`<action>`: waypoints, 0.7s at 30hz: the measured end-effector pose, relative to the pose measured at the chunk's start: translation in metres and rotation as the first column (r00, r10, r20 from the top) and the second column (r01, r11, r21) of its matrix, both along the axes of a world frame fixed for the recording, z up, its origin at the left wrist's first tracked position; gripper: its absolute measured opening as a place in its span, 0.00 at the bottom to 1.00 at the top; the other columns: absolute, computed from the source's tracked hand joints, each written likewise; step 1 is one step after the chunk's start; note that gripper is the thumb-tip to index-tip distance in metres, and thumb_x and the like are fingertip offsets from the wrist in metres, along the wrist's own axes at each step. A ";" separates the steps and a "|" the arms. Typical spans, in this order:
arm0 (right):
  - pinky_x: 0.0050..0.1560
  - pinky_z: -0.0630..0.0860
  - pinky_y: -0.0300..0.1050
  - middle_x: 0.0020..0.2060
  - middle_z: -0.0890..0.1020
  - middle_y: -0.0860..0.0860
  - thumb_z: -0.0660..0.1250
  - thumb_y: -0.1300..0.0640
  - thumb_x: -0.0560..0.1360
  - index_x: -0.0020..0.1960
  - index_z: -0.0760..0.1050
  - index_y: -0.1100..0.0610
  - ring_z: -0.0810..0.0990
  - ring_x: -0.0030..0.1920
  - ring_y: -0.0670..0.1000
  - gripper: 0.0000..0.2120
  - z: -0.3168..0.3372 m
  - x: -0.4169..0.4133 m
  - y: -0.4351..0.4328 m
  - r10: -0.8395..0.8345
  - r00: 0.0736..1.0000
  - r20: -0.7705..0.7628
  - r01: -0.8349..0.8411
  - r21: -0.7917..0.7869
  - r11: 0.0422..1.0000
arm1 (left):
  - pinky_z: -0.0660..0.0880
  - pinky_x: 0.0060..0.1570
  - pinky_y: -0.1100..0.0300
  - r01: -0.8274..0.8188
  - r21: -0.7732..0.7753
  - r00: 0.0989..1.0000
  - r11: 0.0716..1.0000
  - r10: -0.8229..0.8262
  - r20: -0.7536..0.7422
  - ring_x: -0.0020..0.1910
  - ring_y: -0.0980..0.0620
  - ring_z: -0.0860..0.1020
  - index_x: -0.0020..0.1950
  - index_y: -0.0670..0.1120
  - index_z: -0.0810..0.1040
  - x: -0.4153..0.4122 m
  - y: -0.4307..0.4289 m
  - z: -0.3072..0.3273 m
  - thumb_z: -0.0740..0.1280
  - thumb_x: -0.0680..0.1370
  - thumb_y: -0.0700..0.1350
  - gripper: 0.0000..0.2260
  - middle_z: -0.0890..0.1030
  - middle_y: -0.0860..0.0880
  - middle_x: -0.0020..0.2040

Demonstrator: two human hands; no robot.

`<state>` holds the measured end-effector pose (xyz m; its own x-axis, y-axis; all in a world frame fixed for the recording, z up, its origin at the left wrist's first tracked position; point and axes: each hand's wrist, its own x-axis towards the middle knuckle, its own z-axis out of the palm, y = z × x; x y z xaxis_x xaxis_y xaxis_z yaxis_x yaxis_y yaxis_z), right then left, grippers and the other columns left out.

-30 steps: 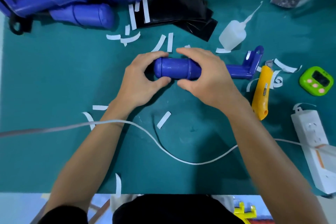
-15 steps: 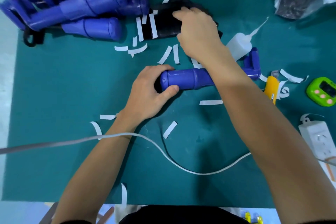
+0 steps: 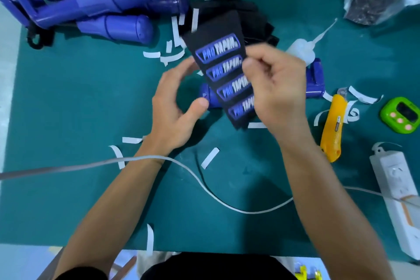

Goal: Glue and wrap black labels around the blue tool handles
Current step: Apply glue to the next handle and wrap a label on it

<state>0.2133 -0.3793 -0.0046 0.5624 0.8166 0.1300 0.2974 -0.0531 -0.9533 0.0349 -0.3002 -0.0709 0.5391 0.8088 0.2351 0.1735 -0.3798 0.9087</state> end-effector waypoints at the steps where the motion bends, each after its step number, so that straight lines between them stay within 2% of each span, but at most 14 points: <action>1: 0.36 0.70 0.35 0.33 0.81 0.42 0.63 0.66 0.80 0.44 0.82 0.52 0.75 0.34 0.39 0.13 -0.004 -0.003 -0.014 0.037 0.990 -0.136 -0.042 -0.031 0.999 | 0.72 0.66 0.54 0.005 0.012 0.998 1.000 -0.005 0.057 0.65 0.54 0.78 0.75 0.44 0.73 -0.001 -0.003 0.004 0.67 0.82 0.61 0.28 0.79 0.52 0.66; 3: 0.37 0.70 0.42 0.31 0.81 0.47 0.64 0.66 0.79 0.41 0.82 0.53 0.74 0.33 0.45 0.13 -0.018 -0.008 -0.035 0.032 0.963 -0.268 -0.078 -0.162 0.984 | 0.74 0.60 0.60 0.042 -0.036 0.992 0.998 -0.037 0.125 0.58 0.56 0.81 0.70 0.46 0.79 -0.002 -0.012 0.009 0.69 0.82 0.56 0.21 0.82 0.56 0.62; 5: 0.38 0.71 0.49 0.33 0.82 0.56 0.66 0.67 0.78 0.43 0.82 0.57 0.74 0.34 0.51 0.10 -0.030 -0.011 -0.048 0.009 0.957 -0.291 -0.087 -0.259 0.962 | 0.76 0.52 0.66 0.043 -0.134 0.994 0.990 -0.029 0.109 0.48 0.63 0.83 0.58 0.47 0.85 -0.001 -0.022 0.012 0.72 0.80 0.46 0.08 0.86 0.64 0.52; 6: 0.40 0.73 0.49 0.35 0.83 0.56 0.68 0.67 0.77 0.45 0.83 0.56 0.75 0.34 0.50 0.08 -0.034 -0.013 -0.054 -0.016 0.965 -0.263 -0.060 -0.277 0.959 | 0.75 0.48 0.69 0.028 -0.170 0.996 0.985 -0.014 0.083 0.44 0.66 0.81 0.53 0.50 0.86 0.000 -0.026 0.014 0.72 0.79 0.42 0.05 0.85 0.66 0.46; 8: 0.47 0.77 0.43 0.41 0.85 0.47 0.74 0.62 0.74 0.51 0.83 0.55 0.80 0.39 0.45 0.07 -0.037 -0.020 -0.064 -0.115 0.992 -0.050 0.099 -0.261 0.960 | 0.76 0.39 0.64 -0.015 -0.241 0.999 0.970 0.026 0.042 0.37 0.65 0.79 0.45 0.56 0.87 0.003 -0.033 0.018 0.72 0.77 0.42 0.08 0.86 0.62 0.39; 10: 0.49 0.73 0.33 0.44 0.82 0.41 0.77 0.55 0.72 0.52 0.81 0.55 0.77 0.43 0.43 0.10 -0.035 -0.032 -0.070 -0.222 0.936 0.273 0.272 -0.162 0.949 | 0.78 0.35 0.56 -0.022 -0.318 0.999 0.948 0.032 0.028 0.33 0.59 0.77 0.42 0.58 0.88 0.006 -0.040 0.021 0.73 0.75 0.46 0.07 0.86 0.53 0.36; 11: 0.50 0.73 0.33 0.45 0.81 0.41 0.76 0.53 0.73 0.51 0.80 0.55 0.77 0.44 0.43 0.10 -0.034 -0.038 -0.072 -0.223 0.913 0.341 0.280 -0.127 0.952 | 0.77 0.33 0.57 -0.013 -0.335 1.000 0.942 0.020 0.016 0.31 0.59 0.76 0.39 0.60 0.87 0.008 -0.044 0.022 0.74 0.75 0.47 0.08 0.85 0.52 0.33; 12: 0.53 0.75 0.36 0.46 0.82 0.42 0.74 0.52 0.74 0.52 0.80 0.56 0.78 0.46 0.44 0.10 -0.035 -0.043 -0.073 -0.172 0.923 0.343 0.226 -0.123 0.966 | 0.75 0.32 0.61 -0.001 -0.341 1.000 0.940 0.003 0.005 0.30 0.61 0.75 0.38 0.61 0.86 0.009 -0.047 0.022 0.74 0.75 0.48 0.09 0.83 0.54 0.31; 14: 0.59 0.77 0.47 0.51 0.83 0.42 0.70 0.53 0.77 0.55 0.78 0.54 0.81 0.53 0.47 0.09 -0.037 -0.045 -0.075 -0.006 0.986 0.166 0.037 -0.189 0.981 | 0.74 0.35 0.68 0.056 -0.353 0.998 0.934 -0.057 0.007 0.31 0.64 0.76 0.38 0.58 0.85 0.009 -0.049 0.021 0.73 0.76 0.47 0.09 0.83 0.59 0.32; 15: 0.58 0.78 0.48 0.51 0.83 0.41 0.70 0.53 0.77 0.56 0.76 0.52 0.82 0.53 0.48 0.09 -0.037 -0.042 -0.076 0.073 0.997 0.009 -0.069 -0.218 0.973 | 0.76 0.39 0.68 0.111 -0.367 0.994 0.924 -0.107 0.033 0.34 0.63 0.79 0.41 0.56 0.86 0.007 -0.049 0.021 0.72 0.78 0.46 0.07 0.85 0.60 0.35; 17: 0.53 0.78 0.43 0.48 0.84 0.42 0.69 0.54 0.77 0.56 0.77 0.51 0.83 0.50 0.47 0.08 -0.041 -0.037 -0.079 0.159 0.940 -0.303 -0.219 -0.177 0.959 | 0.80 0.49 0.64 0.214 -0.363 0.977 0.907 -0.203 0.068 0.44 0.59 0.85 0.54 0.50 0.87 0.004 -0.050 0.020 0.70 0.80 0.44 0.07 0.87 0.59 0.45; 19: 0.54 0.80 0.48 0.49 0.86 0.50 0.66 0.59 0.79 0.58 0.81 0.56 0.84 0.50 0.52 0.09 -0.045 -0.030 -0.079 0.105 0.850 -0.516 -0.198 -0.130 0.971 | 0.80 0.51 0.64 0.164 -0.240 0.986 0.957 -0.162 0.031 0.44 0.59 0.85 0.60 0.49 0.85 0.003 -0.054 0.019 0.73 0.79 0.43 0.10 0.87 0.61 0.45; 20: 0.56 0.81 0.55 0.50 0.87 0.55 0.64 0.60 0.79 0.57 0.83 0.57 0.85 0.50 0.56 0.11 -0.048 -0.027 -0.079 0.056 0.811 -0.582 -0.169 -0.142 0.975 | 0.79 0.51 0.64 0.090 -0.118 0.996 0.989 -0.090 -0.001 0.42 0.59 0.84 0.60 0.49 0.85 0.004 -0.055 0.018 0.74 0.78 0.42 0.11 0.86 0.61 0.43; 21: 0.56 0.81 0.56 0.50 0.87 0.58 0.63 0.60 0.80 0.56 0.84 0.56 0.85 0.49 0.57 0.12 -0.050 -0.024 -0.078 0.020 0.775 -0.632 -0.155 -0.159 0.975 | 0.78 0.51 0.63 0.018 0.007 1.000 1.000 -0.018 -0.023 0.41 0.57 0.83 0.61 0.49 0.84 0.005 -0.055 0.016 0.76 0.77 0.42 0.13 0.85 0.59 0.41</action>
